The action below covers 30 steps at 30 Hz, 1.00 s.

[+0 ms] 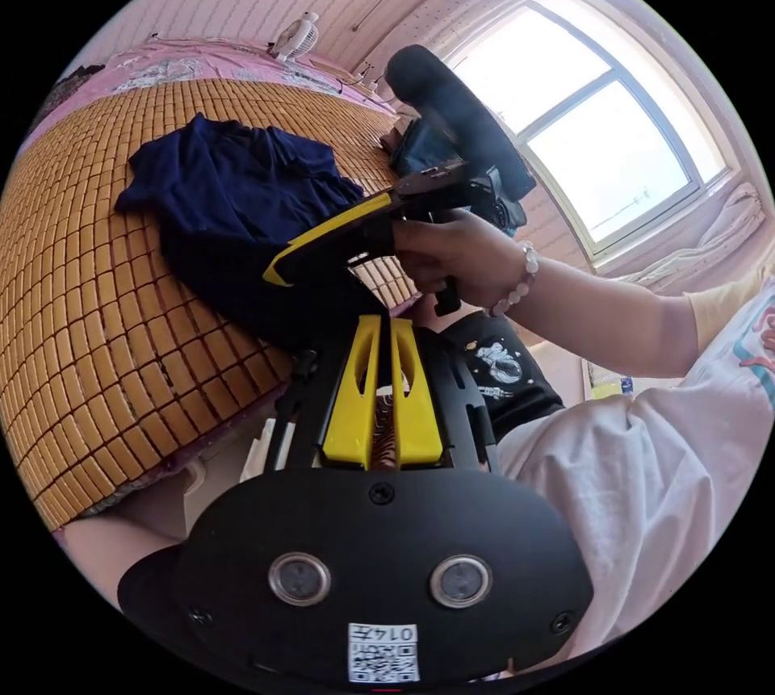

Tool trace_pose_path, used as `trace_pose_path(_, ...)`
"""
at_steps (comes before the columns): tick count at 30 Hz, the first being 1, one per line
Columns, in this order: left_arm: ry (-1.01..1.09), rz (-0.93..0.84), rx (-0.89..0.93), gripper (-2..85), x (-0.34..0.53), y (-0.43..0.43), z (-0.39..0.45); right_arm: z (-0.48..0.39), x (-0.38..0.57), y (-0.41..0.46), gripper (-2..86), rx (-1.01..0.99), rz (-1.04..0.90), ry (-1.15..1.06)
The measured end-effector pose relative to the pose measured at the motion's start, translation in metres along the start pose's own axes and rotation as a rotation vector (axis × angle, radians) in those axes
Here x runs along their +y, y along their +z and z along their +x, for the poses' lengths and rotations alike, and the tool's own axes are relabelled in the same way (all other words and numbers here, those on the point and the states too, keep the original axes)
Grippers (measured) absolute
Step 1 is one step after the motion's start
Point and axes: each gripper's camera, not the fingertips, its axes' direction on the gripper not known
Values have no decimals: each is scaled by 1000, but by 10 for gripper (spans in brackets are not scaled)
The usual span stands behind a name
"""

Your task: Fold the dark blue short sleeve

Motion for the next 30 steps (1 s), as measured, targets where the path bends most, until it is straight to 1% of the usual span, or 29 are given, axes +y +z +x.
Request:
trace_pose_path(3,-29,155,6,-8,0,-48,-13,-6,-28,-28,7,-38,74,-67)
trace_pose_path(4,-34,258,34,-8,-4,-74,-16,-11,-41,-45,6,-75,118,-104)
trace_pose_path(5,-2,345,51,-9,-13,-98,-16,-14,-48,-55,6,-89,145,-124)
trace_pose_path(6,34,374,37,-9,-19,-109,-13,-20,-60,-77,7,-101,211,-165)
trace_pose_path(8,186,448,-50,-9,-41,-147,5,-26,-74,-117,8,-114,321,-217)
trace_pose_path(10,260,500,-63,-10,-51,-169,17,-22,-79,-173,9,-154,487,-231)
trace_pose_path(11,287,521,-57,-10,-53,-177,23,-19,-77,-185,9,-172,525,-231)
trace_pose_path(13,288,529,-30,-10,-50,-180,25,1,-62,-217,11,-261,629,-220)
trace_pose_path(15,272,490,-11,-9,-40,-172,21,20,-45,-220,11,-311,651,-183)
trace_pose_path(17,199,389,5,-9,-22,-150,7,41,-28,-203,10,-370,623,-123)
trace_pose_path(18,171,359,20,-9,-17,-144,3,53,-15,-185,9,-389,579,-70)
trace_pose_path(20,116,243,64,-9,-1,-121,-3,70,8,-154,8,-396,514,23)
trace_pose_path(22,110,166,101,-9,5,-105,1,88,43,-121,6,-459,473,141)
trace_pose_path(24,134,128,138,-9,3,-95,8,103,68,-109,5,-522,498,244)
trace_pose_path(25,166,138,130,-10,-4,-96,14,113,82,-111,4,-561,552,296)
trace_pose_path(26,211,188,102,-10,-14,-106,18,117,87,-116,4,-577,588,312)
trace_pose_path(27,228,222,93,-10,-20,-115,19,122,89,-134,3,-600,667,305)
trace_pose_path(28,242,298,93,-10,-32,-138,18,115,79,-162,3,-574,735,233)
trace_pose_path(29,249,384,105,-10,-40,-167,15,107,70,-178,3,-545,764,182)
trace_pose_path(30,254,424,103,-10,-41,-183,13,86,48,-211,4,-478,802,66)
